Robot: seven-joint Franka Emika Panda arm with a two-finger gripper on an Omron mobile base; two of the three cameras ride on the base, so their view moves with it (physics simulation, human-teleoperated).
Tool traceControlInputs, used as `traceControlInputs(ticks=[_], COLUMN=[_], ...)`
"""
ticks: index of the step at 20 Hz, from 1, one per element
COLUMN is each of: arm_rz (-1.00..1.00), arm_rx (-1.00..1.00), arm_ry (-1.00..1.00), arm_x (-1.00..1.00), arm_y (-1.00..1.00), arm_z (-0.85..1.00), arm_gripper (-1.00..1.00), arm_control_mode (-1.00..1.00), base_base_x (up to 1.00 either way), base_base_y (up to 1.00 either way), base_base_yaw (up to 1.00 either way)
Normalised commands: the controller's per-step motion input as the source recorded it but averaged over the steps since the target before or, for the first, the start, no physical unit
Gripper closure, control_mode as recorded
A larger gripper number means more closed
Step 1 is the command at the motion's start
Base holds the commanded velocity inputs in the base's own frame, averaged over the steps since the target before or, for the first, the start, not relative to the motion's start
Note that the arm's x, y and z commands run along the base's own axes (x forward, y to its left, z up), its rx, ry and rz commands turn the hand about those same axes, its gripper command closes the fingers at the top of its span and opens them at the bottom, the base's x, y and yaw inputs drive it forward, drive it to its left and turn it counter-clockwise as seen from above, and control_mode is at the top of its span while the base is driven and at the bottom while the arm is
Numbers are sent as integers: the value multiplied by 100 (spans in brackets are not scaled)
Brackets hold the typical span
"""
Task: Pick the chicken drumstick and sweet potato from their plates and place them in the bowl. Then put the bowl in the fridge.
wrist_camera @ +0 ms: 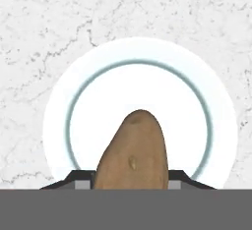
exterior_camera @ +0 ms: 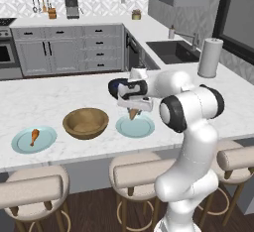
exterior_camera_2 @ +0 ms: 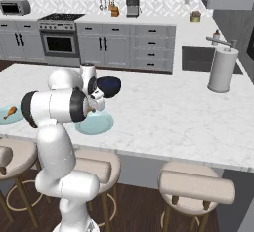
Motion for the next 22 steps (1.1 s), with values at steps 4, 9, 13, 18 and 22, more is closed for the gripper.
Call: traceControlInputs(ticks=[4, 9, 13, 18, 22], arm_rz=[17, 15, 15, 5, 6], arm_rx=[0, 0, -1, -4, -6], arm_ry=[12, 28, 38, 17, -3], arm_x=[-49, -26, -1, 0, 9], arm_y=[81, 99, 100, 79, 37], arm_z=[99, 91, 24, -36, -78], arm_gripper=[100, 100, 100, 100, 100], arm_control_mode=[-100, -100, -100, -100, -100], base_base_x=[0, 0, 0, 0, 0], base_base_y=[0, 0, 0, 0, 0], base_base_yaw=[0, 0, 0, 0, 0])
